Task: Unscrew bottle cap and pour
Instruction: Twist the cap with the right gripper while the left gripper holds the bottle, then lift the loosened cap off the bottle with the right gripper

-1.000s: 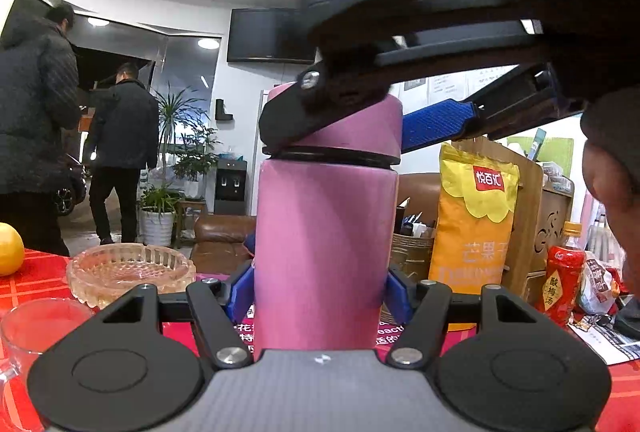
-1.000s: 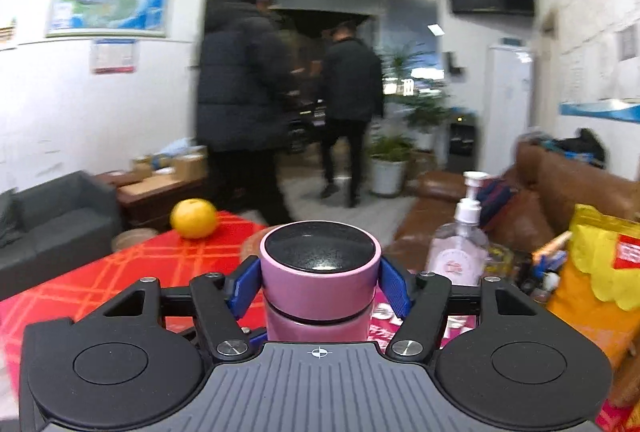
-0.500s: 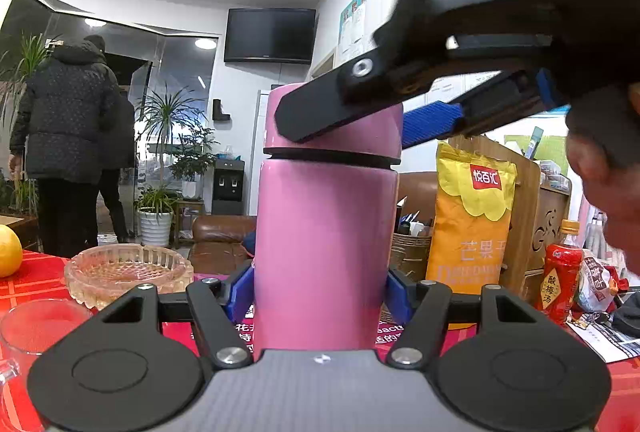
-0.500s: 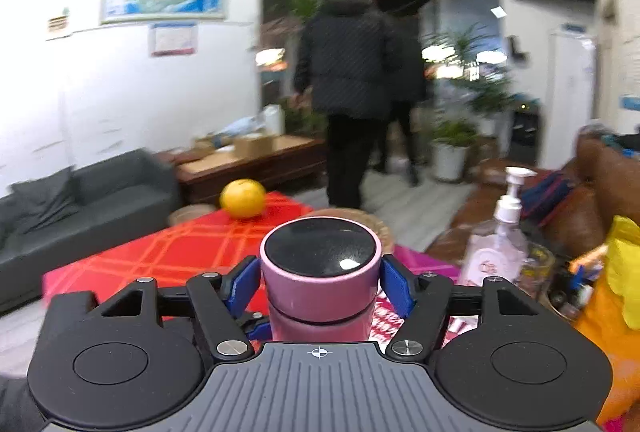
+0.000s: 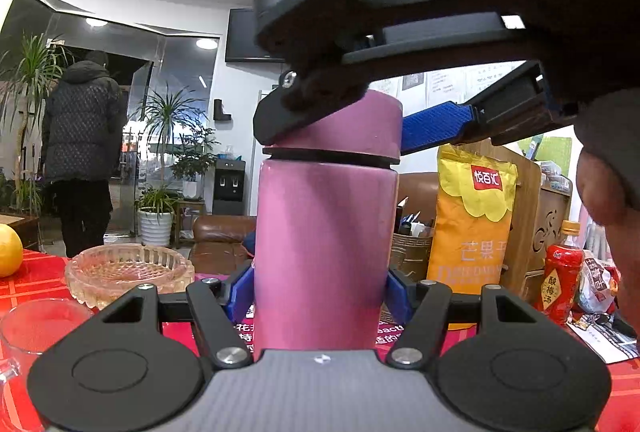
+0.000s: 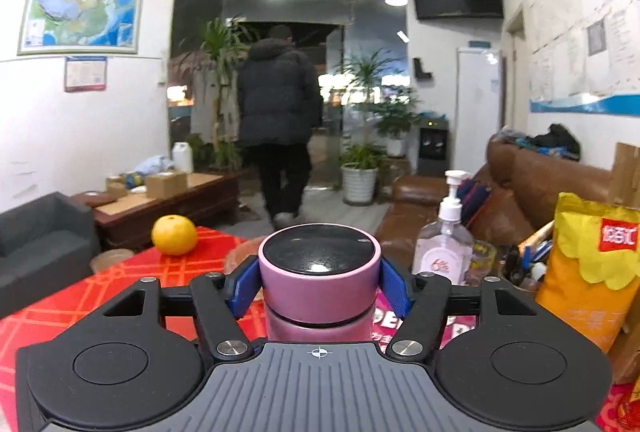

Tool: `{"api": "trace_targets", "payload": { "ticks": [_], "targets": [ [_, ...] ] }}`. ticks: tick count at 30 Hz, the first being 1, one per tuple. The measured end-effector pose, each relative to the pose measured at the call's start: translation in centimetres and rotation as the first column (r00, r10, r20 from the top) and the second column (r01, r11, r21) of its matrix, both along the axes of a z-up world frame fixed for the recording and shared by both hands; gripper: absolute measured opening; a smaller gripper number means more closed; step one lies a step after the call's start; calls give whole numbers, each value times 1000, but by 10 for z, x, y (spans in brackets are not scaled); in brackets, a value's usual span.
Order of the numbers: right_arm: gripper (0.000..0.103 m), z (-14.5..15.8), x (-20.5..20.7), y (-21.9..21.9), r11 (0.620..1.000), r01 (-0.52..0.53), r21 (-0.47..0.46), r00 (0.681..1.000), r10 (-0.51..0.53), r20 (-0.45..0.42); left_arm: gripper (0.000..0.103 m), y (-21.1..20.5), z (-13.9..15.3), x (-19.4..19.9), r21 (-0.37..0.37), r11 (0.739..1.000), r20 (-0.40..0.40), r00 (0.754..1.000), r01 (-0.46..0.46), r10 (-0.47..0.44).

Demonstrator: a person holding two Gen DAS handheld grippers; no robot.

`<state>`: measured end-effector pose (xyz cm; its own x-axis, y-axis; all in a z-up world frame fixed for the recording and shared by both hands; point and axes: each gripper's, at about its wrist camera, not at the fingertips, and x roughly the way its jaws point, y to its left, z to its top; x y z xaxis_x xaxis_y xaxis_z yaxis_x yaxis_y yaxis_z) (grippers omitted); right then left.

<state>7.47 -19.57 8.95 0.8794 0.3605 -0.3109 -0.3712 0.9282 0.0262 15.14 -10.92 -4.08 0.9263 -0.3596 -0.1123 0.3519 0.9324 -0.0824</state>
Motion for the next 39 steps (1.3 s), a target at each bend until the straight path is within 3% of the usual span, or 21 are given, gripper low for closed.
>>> {"api": "trace_targets", "payload": {
  "ticks": [6,13,24,39],
  "targets": [
    [64,8,20,-26,982,-188,1,981,187,-56,67,-1,0,0,5,1000,0,1000,6,-6],
    [64,22,36,-37,933,-359,-9,925,354,-137,67,-1,0,1,6,1000,2,1000,7,-7],
    [64,39,14,-33,954,-297,-37,953,293,-83,67,0,-1,0,7,1000,3,1000,13,-13],
    [64,34,-4,-54,982,-186,-43,980,183,-79,67,0,0,-1,4,1000,0,1000,14,-14]
  ]
}}
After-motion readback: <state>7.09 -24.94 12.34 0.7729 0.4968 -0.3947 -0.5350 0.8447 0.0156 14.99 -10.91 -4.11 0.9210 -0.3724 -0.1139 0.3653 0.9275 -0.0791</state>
